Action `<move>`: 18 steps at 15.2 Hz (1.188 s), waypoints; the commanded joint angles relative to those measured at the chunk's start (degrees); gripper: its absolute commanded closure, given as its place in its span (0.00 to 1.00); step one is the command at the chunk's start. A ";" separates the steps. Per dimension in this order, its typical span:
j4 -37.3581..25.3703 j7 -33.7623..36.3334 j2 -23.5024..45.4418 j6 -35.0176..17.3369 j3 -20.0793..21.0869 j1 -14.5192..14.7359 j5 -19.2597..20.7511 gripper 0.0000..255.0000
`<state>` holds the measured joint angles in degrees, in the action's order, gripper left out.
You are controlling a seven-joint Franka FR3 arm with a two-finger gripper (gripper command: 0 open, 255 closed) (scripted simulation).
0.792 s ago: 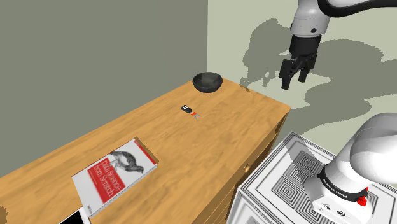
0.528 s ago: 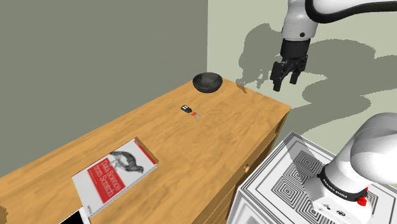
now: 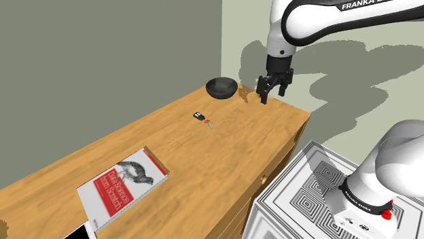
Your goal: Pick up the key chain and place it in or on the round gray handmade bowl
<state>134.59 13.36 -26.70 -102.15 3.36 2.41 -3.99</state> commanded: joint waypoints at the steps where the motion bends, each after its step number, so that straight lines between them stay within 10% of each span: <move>1: -1.26 0.85 3.72 -3.03 0.91 0.40 -0.25 0.00; 18: -26.46 9.95 38.74 -16.65 6.32 4.27 4.49 0.00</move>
<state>110.46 22.58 9.44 -118.32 9.49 6.25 -0.09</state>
